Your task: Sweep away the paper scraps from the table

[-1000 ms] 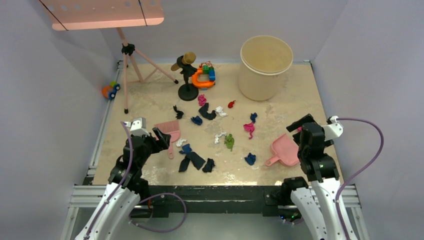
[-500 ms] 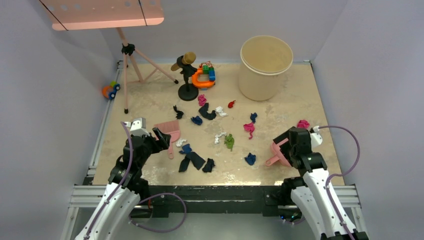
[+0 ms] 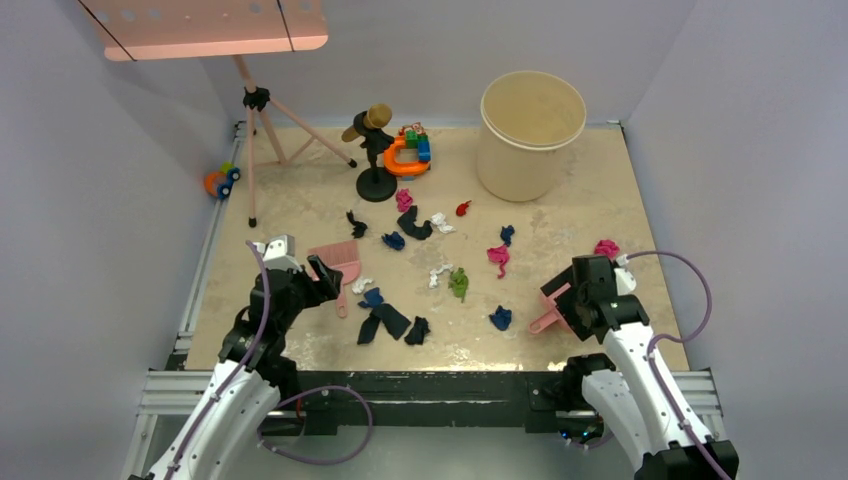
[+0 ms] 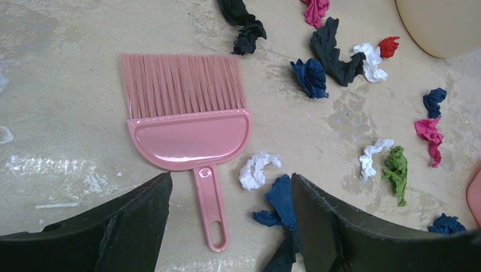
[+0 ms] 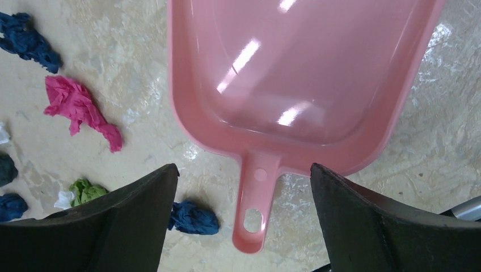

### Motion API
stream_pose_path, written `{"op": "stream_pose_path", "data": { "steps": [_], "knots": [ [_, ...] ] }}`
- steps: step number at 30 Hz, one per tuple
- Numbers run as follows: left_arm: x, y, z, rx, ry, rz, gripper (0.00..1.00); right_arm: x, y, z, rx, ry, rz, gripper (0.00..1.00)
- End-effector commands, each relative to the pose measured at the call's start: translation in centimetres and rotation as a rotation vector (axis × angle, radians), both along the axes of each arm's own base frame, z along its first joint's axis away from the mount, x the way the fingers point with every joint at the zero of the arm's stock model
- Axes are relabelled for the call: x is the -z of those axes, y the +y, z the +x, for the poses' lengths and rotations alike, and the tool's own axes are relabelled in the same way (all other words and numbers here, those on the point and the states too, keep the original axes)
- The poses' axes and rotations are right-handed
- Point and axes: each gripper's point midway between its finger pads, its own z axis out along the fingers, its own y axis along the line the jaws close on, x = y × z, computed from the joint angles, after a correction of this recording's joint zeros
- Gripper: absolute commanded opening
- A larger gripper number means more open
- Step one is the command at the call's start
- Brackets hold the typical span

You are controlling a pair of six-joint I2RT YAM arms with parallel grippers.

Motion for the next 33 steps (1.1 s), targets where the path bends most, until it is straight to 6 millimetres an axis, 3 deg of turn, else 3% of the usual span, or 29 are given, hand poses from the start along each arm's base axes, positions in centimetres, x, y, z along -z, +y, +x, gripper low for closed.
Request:
{"op": "stream_pose_path", "data": {
  "steps": [1,8,12,21,33],
  "knots": [
    [-1.0,0.0,0.5,-0.003,-0.041,-0.001,0.80,-0.6,0.4,-0.4,-0.026,0.019,0.014,0.90],
    [-0.6,-0.3,0.7,0.012,-0.016,0.004,0.80,0.8,1.1,-0.2,-0.024,0.020,0.056,0.90],
    [0.1,-0.7,1.3,0.025,0.046,0.026,0.81,0.4,0.9,0.4,-0.023,0.002,0.044,0.89],
    [2.0,-0.8,1.9,0.021,0.232,0.101,0.81,-3.4,0.2,2.4,-0.052,-0.086,-0.023,0.90],
    [4.3,-0.7,2.7,0.007,0.401,0.212,0.67,-7.5,0.6,4.5,-0.101,-0.217,-0.028,0.91]
  ]
}}
